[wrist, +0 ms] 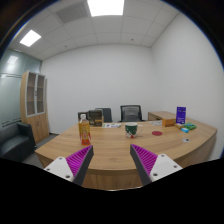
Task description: Pour water
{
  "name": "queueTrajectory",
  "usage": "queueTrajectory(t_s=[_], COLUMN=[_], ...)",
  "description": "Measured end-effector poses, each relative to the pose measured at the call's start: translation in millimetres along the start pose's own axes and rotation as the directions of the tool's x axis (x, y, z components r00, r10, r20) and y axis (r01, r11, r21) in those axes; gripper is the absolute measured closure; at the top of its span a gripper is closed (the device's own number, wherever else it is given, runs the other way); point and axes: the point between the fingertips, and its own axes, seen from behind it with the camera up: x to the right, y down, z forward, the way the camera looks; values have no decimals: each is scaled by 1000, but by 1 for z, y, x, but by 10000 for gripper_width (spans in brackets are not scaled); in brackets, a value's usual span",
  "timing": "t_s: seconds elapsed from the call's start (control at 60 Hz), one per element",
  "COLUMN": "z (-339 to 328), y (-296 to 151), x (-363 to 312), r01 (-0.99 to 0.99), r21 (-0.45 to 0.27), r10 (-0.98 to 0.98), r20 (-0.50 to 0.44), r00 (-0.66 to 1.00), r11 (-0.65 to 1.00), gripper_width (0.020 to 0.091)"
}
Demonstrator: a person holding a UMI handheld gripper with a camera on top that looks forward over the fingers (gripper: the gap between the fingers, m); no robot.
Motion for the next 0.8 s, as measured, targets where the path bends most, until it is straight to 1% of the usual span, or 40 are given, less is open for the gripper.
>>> queueTrajectory(t_s=[0.15,0.317,0.467,0.55,0.617,0.667,0.8], z=[18,68,141,189,224,246,296], y=[2,6,7,14,13,13,17], x=[-4,-32,-78,-104,-128,-137,-157], r01=[2,1,-4,-19,-6,18,74], r21=[-5,-9,-12,-47,-45,-47,-49], r10=[-1,0,6,26,14,-9,-65], r20=[17,68,132,155,186,192,168], r00=[1000,998,991,988,982,981,984], r11=[1000,1000,1000,999,999,999,996], gripper_width=[279,273,276,276,271,262,258])
